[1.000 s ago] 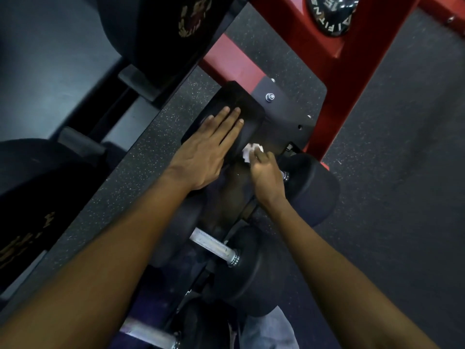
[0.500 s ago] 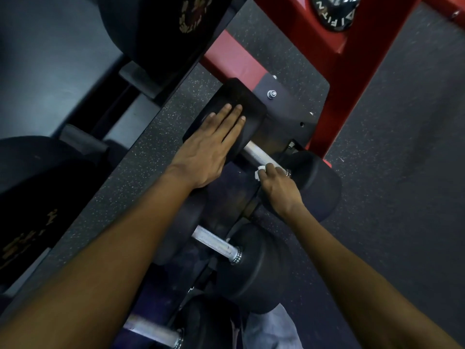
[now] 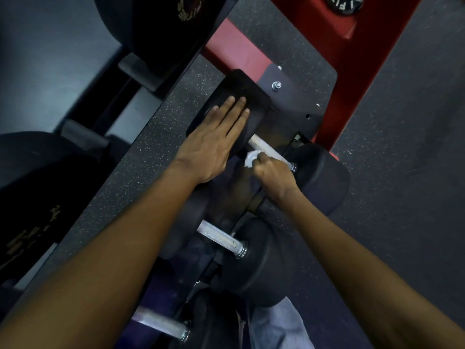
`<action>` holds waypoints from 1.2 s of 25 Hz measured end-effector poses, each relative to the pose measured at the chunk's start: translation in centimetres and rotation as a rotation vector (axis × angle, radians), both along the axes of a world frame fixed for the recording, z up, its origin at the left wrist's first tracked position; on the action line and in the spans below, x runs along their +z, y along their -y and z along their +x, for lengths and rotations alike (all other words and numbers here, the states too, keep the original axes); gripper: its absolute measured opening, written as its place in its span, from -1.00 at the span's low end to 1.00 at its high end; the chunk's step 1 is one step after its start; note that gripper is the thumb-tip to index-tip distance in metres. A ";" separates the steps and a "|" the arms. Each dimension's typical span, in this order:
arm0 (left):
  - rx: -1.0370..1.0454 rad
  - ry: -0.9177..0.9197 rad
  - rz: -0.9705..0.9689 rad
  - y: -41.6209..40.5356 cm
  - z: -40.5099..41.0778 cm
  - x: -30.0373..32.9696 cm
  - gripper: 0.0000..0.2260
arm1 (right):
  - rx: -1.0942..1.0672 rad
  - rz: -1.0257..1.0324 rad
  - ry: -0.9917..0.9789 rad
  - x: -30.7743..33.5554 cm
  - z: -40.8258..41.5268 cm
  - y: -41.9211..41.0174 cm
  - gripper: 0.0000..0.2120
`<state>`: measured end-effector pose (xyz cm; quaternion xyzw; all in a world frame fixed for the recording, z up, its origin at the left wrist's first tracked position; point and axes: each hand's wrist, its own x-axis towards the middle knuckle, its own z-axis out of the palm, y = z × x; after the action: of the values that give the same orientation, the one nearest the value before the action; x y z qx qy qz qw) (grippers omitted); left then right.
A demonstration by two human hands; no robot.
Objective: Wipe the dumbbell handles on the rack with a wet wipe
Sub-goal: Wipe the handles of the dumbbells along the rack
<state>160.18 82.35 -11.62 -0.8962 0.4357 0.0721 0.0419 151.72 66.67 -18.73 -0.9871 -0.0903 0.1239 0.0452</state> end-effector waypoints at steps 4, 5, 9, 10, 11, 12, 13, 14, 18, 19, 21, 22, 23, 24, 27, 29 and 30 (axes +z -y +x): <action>0.009 0.004 0.003 0.1 0.0 -0.2 -0.34 | -0.042 -0.149 -0.097 -0.6 -2.0 1.4 -0.62; 0.008 0.007 0.006 0.0 0.0 -0.2 -0.34 | -0.081 -0.141 -0.180 -0.7 -2.3 1.6 -0.68; 0.012 0.016 0.023 0.2 -0.2 -0.1 -0.33 | -0.284 0.036 -0.168 0.4 -1.8 2.0 -0.88; 0.012 0.021 0.032 0.3 -0.2 -0.1 -0.33 | -0.343 0.096 -0.088 0.9 -1.3 2.3 -0.93; 0.012 0.026 0.041 0.2 -0.2 -0.1 -0.33 | -0.436 0.169 0.003 1.7 -0.6 2.9 -0.93; 0.013 0.029 0.045 0.2 -0.2 -0.2 -0.33 | -0.551 0.240 0.076 2.2 0.0 3.6 -0.90; 0.014 0.033 0.044 0.2 -0.2 -0.2 -0.34 | -0.662 0.296 0.097 2.4 0.6 4.5 -0.87; 0.014 0.038 0.040 0.3 -0.2 -0.2 -0.34 | -0.735 0.331 0.054 2.2 1.2 5.3 -0.85; 0.012 0.038 0.031 0.2 -0.2 -0.2 -0.34 | -0.601 0.314 -0.325 0.2 2.6 6.5 -0.73; 0.012 0.034 0.023 0.2 -0.2 -0.2 -0.34 | -0.543 0.296 -0.343 0.0 3.0 6.4 -0.68; 0.010 0.015 0.003 0.2 -0.2 -0.1 -0.35 | -0.506 0.346 -0.291 -0.2 4.1 5.9 -0.70; 0.006 0.010 -0.002 0.2 -0.2 -0.1 -0.35 | -0.519 0.395 -0.276 0.0 4.6 5.3 -0.75; 0.003 0.010 -0.006 0.2 -0.2 -0.1 -0.36 | -0.546 0.453 -0.272 0.2 5.2 4.7 -0.79; 0.003 0.012 -0.012 0.1 -0.2 -0.1 -0.36 | -0.591 0.517 -0.268 0.3 6.0 4.0 -0.82; 0.014 0.018 -0.011 0.1 -0.2 -0.1 -0.36 | -0.689 0.613 -0.267 0.3 7.4 2.9 -0.79; 0.014 0.018 -0.008 0.2 -0.3 -0.1 -0.35 | -0.605 0.563 -0.276 0.5 7.2 3.5 -0.81; 0.012 0.018 -0.009 0.2 -0.2 -0.2 -0.35 | -0.536 0.507 -0.289 0.7 6.9 4.0 -0.84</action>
<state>159.94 82.16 -11.78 -0.8996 0.4303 0.0625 0.0414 158.65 62.63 -18.05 -0.9057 0.1502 0.2192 0.3304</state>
